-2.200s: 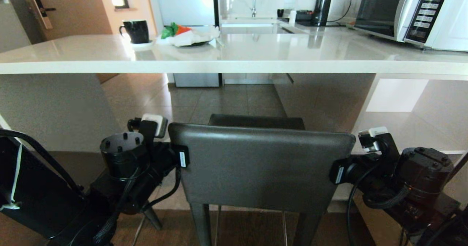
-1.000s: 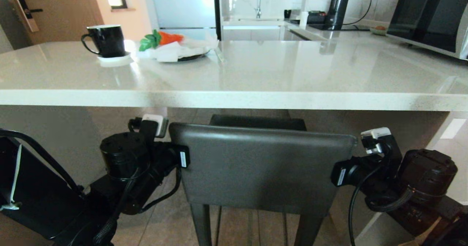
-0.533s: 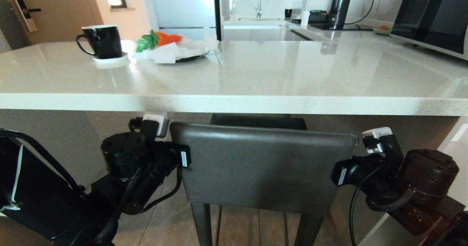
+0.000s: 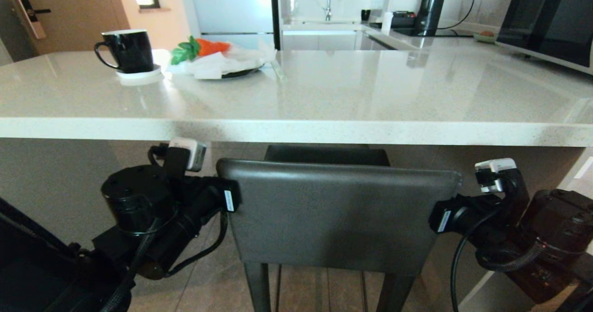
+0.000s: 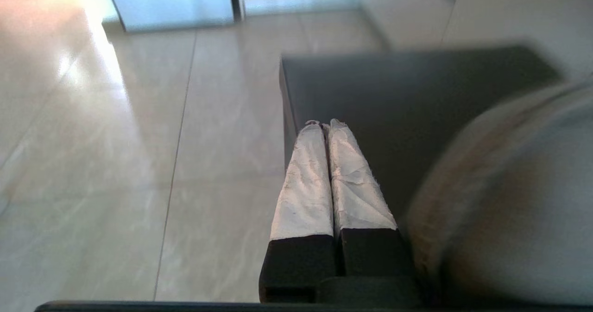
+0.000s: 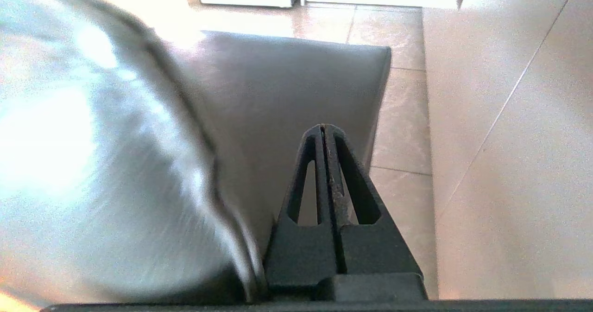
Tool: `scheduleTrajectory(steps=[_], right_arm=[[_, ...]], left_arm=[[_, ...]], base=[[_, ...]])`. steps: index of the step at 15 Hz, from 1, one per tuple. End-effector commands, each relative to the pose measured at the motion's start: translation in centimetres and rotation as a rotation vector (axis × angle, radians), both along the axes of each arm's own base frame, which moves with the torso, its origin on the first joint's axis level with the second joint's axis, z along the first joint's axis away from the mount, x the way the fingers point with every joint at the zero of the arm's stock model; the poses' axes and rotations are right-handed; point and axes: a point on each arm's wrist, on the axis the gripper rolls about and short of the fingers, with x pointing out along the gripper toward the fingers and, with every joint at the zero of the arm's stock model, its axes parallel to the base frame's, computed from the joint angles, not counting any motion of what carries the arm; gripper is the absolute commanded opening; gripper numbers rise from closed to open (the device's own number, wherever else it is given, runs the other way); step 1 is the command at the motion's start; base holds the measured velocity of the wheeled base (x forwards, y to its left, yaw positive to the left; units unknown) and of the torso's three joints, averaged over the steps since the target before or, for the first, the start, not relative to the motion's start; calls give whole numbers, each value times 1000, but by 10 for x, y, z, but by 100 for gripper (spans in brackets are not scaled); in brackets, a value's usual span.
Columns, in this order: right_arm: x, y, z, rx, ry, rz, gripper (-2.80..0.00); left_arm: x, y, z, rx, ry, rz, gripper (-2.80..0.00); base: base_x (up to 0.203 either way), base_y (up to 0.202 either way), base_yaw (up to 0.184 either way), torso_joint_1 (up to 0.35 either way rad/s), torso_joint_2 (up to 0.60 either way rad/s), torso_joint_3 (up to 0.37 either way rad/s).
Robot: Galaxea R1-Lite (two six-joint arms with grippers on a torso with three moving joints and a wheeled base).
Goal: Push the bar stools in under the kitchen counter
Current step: Push the gray chair back under the dining table
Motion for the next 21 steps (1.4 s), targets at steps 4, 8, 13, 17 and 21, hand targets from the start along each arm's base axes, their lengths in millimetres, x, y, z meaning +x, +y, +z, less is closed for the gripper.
scheduleTrajectory(steps=[4, 8, 13, 17, 21], right_arm=[[-22, -10, 12, 29, -40, -9, -280], [-57, -25, 16, 37, -55, -10, -280], [-97, -45, 50, 46, -239, -97, -280], [-136, -67, 76, 41, -287, -182, -280], [-190, -89, 91, 12, -269, -276, -280]], left_arm=[[-29, 21, -5, 24, 36, 42, -280], [-62, 41, 7, 3, -2, 47, -280], [-94, 92, 39, -28, -172, 255, -280], [-130, 133, 68, -2, -327, 484, -280], [-181, 151, 89, 27, -451, 609, -280]], base=[[0, 0, 0, 0, 0, 0], [0, 0, 0, 0, 0, 0], [0, 0, 0, 0, 0, 0], [0, 0, 0, 0, 0, 0], [0, 0, 0, 0, 0, 0]])
